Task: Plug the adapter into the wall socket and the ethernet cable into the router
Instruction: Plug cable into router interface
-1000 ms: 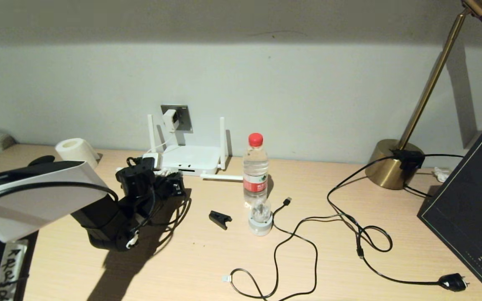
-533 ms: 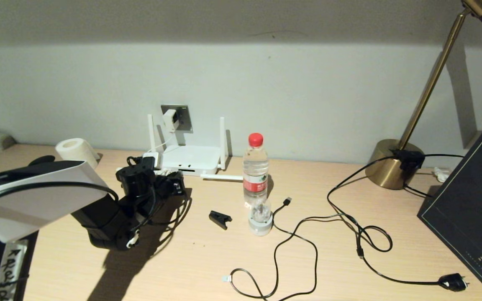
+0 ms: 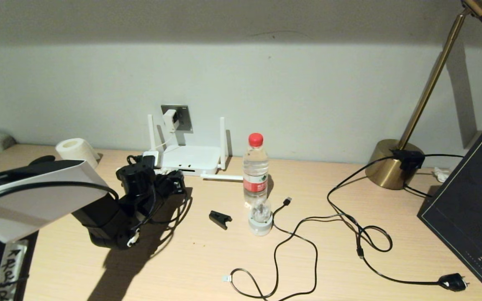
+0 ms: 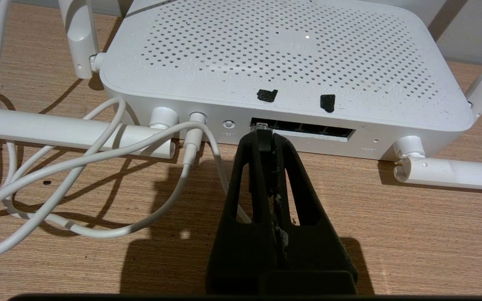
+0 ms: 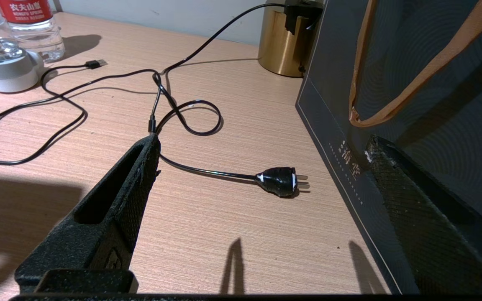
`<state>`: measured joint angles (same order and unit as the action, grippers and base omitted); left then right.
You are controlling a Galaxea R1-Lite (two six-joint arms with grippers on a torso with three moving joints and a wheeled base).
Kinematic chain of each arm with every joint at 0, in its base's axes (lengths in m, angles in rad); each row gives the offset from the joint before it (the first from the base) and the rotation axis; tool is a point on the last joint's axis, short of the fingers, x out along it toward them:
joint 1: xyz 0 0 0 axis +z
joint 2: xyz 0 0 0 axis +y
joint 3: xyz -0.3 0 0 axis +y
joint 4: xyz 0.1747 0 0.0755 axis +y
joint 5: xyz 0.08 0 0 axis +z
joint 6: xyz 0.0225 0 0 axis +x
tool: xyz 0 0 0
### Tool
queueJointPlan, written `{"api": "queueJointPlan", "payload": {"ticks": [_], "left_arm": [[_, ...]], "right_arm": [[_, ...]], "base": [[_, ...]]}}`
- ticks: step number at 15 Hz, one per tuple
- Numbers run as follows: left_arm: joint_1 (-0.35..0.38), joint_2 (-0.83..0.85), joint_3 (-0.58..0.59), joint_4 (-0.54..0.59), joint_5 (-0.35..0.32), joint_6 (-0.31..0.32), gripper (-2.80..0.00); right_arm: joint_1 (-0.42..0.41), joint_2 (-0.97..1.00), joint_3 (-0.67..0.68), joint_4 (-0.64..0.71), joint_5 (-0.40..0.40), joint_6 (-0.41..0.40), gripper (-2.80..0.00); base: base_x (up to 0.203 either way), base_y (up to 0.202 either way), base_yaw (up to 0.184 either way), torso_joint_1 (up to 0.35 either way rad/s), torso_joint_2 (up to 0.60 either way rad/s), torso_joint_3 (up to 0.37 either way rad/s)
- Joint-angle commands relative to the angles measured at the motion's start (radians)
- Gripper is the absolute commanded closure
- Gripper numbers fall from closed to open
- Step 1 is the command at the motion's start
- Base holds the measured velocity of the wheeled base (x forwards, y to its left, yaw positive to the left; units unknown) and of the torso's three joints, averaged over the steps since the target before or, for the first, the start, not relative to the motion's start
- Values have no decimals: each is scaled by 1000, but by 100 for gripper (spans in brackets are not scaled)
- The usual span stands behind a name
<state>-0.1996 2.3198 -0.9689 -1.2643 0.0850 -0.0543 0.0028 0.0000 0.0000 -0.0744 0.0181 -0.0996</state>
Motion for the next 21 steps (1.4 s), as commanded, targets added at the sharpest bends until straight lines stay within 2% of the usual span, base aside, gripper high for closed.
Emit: {"api": "queueJointPlan", "payload": {"ticks": [1, 21], "left_arm": [[0, 3, 1, -7, 1, -1, 0], [-1, -28, 36, -10, 2, -1, 0]], "right_arm": [[0, 2, 29, -1, 0, -2, -280], [0, 2, 29, -1, 0, -2, -280]], "base": [[0, 0, 0, 0, 0, 0], [0, 0, 0, 0, 0, 0]]}}
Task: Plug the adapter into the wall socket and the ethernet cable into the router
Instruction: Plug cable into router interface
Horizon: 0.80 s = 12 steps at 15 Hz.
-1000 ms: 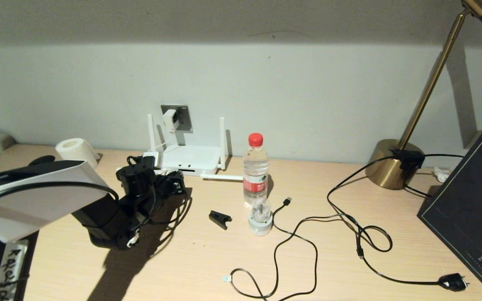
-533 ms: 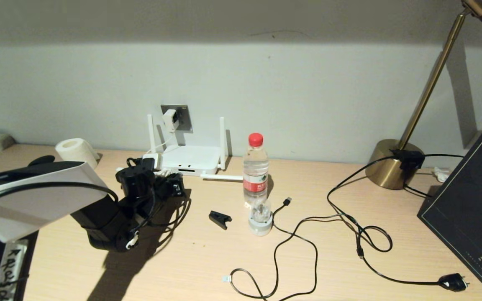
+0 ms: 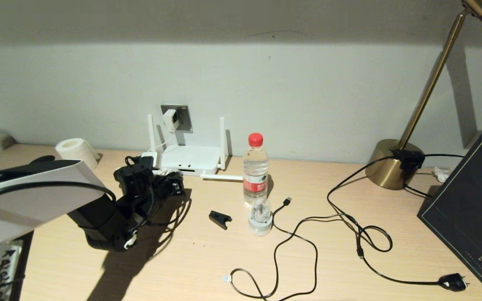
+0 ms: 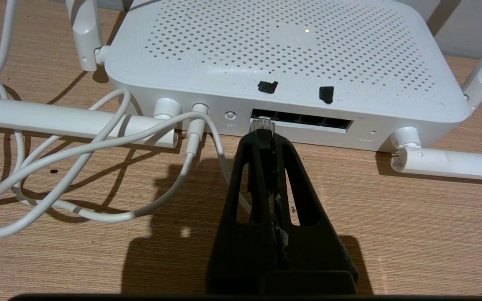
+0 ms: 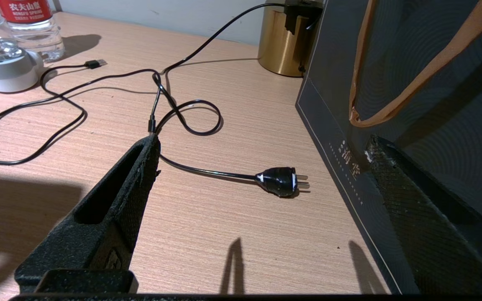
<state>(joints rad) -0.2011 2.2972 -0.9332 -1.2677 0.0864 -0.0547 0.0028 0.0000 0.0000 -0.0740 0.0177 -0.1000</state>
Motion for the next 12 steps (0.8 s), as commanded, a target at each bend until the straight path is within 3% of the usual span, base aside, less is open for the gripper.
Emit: {"api": "queueJointPlan", "payload": {"ticks": [1, 12], "left_arm": [[0, -7, 1, -7, 1, -1, 0], [-3, 7, -13, -6, 1, 1, 0]], "right_arm": [[0, 2, 29, -1, 1, -1, -280], [0, 2, 29, -1, 1, -1, -280]], "base": [[0, 0, 0, 0, 0, 0], [0, 0, 0, 0, 0, 0]]}}
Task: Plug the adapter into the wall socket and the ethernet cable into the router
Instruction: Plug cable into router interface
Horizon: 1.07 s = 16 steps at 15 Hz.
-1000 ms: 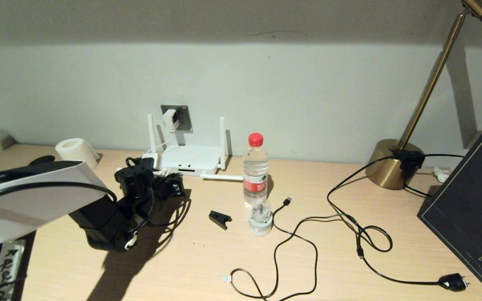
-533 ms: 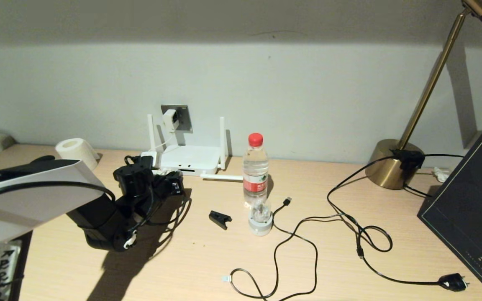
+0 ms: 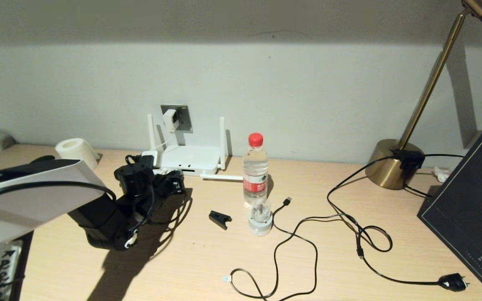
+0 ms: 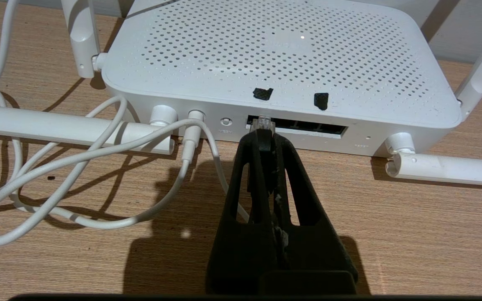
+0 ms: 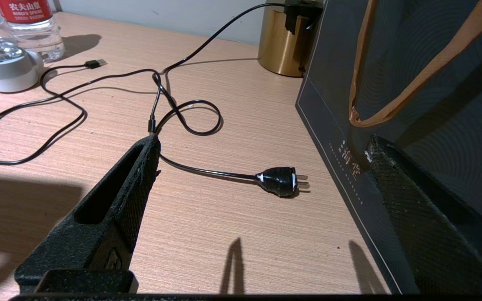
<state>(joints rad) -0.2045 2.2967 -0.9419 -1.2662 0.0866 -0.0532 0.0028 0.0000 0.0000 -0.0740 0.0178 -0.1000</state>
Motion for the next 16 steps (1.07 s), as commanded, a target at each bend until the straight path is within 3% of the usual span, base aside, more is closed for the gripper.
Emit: {"api": "queueJointPlan", "payload": {"ticks": [1, 16], "left_arm": [[0, 12, -9, -7, 1, -2, 0], [0, 35, -43, -4, -1, -2, 0]], "right_arm": [[0, 2, 29, -1, 1, -1, -280], [0, 2, 29, -1, 1, -1, -280]], "base": [[0, 0, 0, 0, 0, 0], [0, 0, 0, 0, 0, 0]]}}
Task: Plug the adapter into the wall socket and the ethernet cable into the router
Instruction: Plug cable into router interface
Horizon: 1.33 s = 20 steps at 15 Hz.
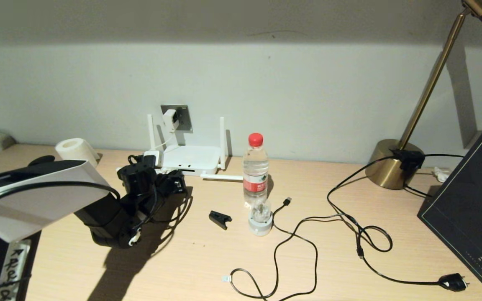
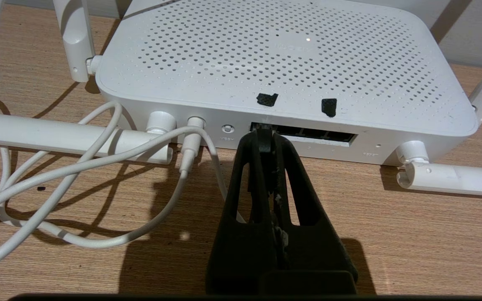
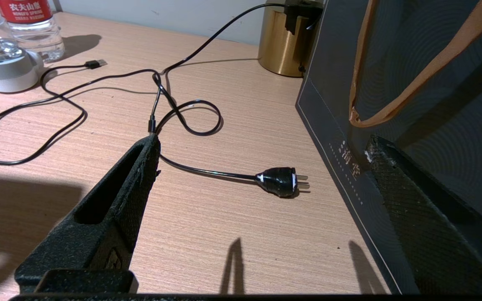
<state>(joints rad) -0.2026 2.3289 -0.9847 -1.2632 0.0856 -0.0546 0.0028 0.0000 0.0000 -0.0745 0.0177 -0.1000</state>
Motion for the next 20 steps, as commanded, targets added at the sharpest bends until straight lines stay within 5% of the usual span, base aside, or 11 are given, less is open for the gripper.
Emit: {"api": "queueJointPlan", "payload": {"ticks": [1, 20], "left_arm": [[-1, 3, 0, -7, 0, -1, 0], [-1, 3, 1, -7, 2, -1, 0]], "right_arm": [[0, 2, 29, -1, 1, -1, -280], [0, 2, 29, -1, 1, -1, -280]], "base": [[0, 0, 0, 0, 0, 0], [0, 0, 0, 0, 0, 0]]}}
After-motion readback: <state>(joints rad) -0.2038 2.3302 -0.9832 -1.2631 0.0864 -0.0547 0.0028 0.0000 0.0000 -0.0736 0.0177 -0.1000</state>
